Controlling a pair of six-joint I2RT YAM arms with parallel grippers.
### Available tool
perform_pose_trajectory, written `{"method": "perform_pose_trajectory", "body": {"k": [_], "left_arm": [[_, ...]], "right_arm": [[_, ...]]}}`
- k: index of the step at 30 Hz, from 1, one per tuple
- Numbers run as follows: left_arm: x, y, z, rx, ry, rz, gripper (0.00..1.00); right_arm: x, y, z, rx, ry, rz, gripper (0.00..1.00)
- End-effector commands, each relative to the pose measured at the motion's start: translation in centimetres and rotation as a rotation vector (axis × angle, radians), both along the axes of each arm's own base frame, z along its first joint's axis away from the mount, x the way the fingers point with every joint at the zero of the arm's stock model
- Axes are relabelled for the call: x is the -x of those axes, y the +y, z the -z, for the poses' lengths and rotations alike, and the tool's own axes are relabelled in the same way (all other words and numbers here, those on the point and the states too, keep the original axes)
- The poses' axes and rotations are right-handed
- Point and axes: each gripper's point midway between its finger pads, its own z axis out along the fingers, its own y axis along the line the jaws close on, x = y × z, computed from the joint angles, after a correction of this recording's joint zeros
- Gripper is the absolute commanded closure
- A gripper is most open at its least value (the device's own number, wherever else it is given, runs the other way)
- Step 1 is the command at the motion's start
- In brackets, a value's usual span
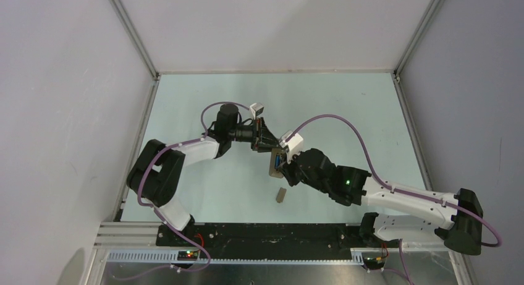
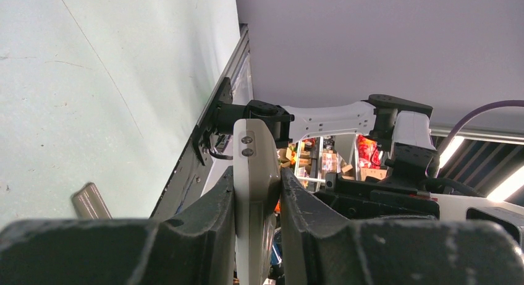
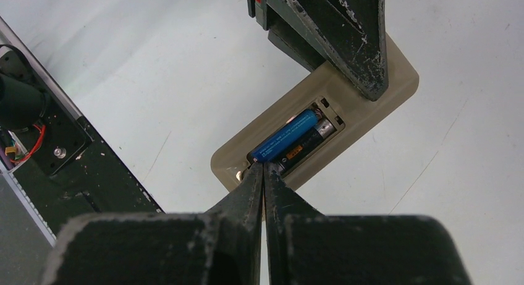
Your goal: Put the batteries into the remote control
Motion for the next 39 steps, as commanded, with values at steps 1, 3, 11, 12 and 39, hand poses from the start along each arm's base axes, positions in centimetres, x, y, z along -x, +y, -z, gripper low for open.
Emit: {"method": "perform_pose_trajectory", "body": {"k": [1,3,11,12,39], "left_arm": [[0.7,-0.1,-1.7,0.042,-0.042,0.036,1.00],[0.7,-0.1,-1.7,0.042,-0.043,0.036,1.00],[1.0,0.0,-2.0,0.047,-0.070,0.040,1.00],[1.1,0.1,-2.1,0.048,-0.074,0.041,1.00],[2.4,0.0,-3.2,0.067,-0.131,0.071,1.00]], "right_arm": [[-1.0,0.5,-1.1,-0.057,-0.015,0.063,0.96],[-1.1,0.5,-1.1,-0.066,-0.007,0.075,0.96],[-1.4,0.9,-0.5,-0.079,0.043,0.121,0.99],[-1.4,0.9,-0.5,-0.078,0.048,0.125,0.99],[-3.2,0.2,1.8,-0.033,0.175,0.235,1.00]]}}
